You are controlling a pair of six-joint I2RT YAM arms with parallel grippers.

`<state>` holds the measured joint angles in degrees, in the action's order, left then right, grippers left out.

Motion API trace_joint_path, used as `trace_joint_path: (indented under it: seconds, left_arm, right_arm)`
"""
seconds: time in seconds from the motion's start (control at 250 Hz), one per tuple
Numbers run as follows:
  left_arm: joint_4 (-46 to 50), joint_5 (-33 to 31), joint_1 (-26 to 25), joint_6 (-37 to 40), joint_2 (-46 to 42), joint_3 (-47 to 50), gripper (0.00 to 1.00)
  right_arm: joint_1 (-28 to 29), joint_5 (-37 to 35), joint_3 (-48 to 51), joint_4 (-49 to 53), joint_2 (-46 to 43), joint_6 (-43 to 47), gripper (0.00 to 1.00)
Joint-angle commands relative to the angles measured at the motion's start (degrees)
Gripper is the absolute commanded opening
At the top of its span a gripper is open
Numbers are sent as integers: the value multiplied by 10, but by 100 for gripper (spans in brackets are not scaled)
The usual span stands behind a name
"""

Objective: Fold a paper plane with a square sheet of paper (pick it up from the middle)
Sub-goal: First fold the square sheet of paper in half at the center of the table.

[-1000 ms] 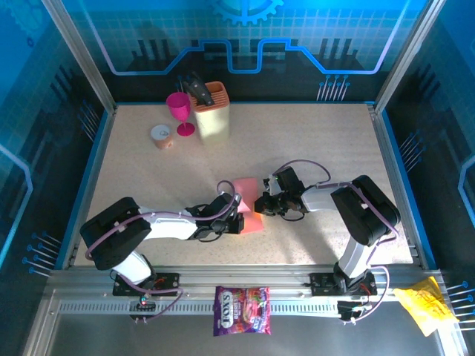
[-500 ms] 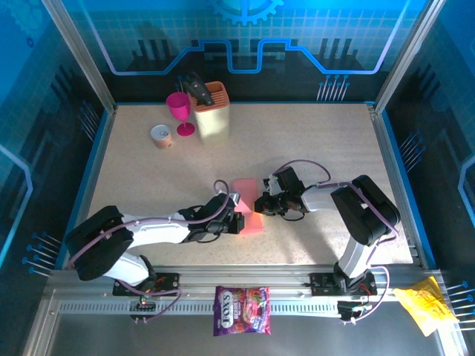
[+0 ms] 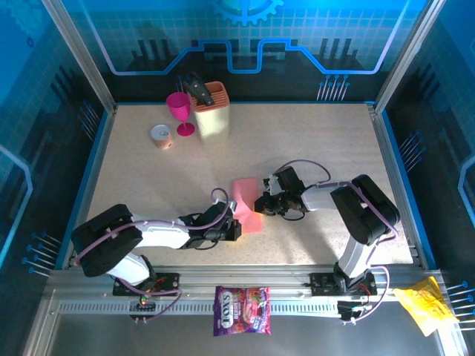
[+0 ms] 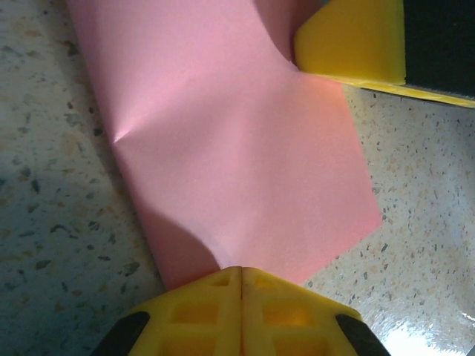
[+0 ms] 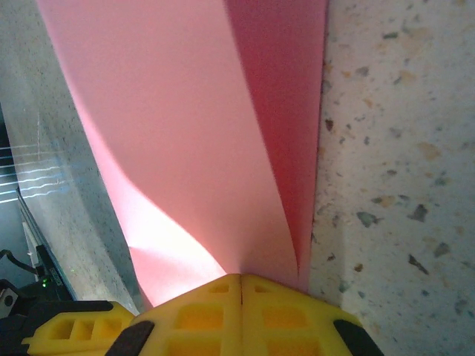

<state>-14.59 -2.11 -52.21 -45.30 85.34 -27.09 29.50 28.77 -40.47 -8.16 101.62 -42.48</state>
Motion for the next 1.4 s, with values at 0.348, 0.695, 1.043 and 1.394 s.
trace_joint_path:
  seconds: [0.348,0.695,1.043,1.394]
  left_arm:
    - [102,74,142,129,-24,-152,12]
    - [91,87,182,177,115,-226,10]
    - [65,16,193,164,174,-181,9]
    - [36,27,195,143,157,-148,8]
  right_arm:
    - [15,-120,38,37,102,19,0]
    - [15,-121,40,40,101,18,0]
    - [16,-124,43,43,101,22,0]
    - [16,-126,41,48,103,23,0]
